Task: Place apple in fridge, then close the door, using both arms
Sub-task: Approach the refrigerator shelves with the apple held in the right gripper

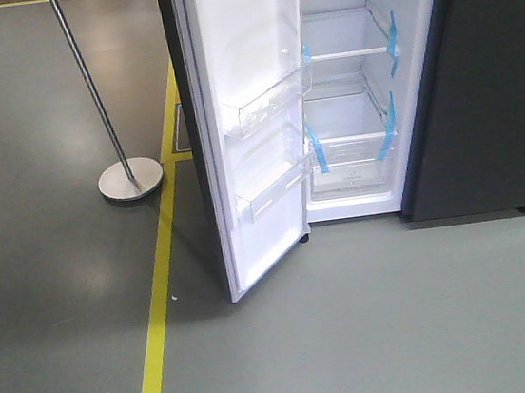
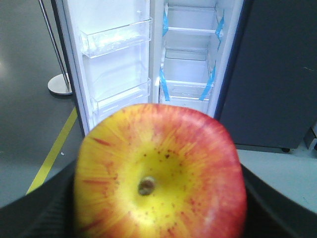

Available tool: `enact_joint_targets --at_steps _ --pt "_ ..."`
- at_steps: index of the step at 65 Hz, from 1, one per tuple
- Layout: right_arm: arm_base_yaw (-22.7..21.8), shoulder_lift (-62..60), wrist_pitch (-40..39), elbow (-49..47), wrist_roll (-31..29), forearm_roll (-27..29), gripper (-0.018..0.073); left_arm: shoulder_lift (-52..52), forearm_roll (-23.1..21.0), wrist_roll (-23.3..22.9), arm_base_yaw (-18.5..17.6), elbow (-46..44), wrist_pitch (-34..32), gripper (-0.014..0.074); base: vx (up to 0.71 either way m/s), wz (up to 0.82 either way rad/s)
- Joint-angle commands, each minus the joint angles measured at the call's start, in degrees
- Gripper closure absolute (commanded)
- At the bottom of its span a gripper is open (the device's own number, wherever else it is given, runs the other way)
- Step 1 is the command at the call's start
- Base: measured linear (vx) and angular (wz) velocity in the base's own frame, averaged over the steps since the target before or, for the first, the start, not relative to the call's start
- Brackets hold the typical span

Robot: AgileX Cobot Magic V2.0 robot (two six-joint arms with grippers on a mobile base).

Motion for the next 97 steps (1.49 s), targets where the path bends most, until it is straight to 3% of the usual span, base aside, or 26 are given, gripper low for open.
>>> enact_joint_targets --at_steps 1,97 --pt "-0.1 0.4 -4.6 -1.6 -0.4 0.8 0.0529 -0.8 -0.2 -0.6 -0.2 1.1 -3.6 0.0601 0.06 0.01" --pt "-0.1 0.4 -4.6 -1.6 -0.4 0.8 0.0529 -0.8 -0.2 -0.6 -0.2 1.1 -3.6 0.0601 0.07 0.00"
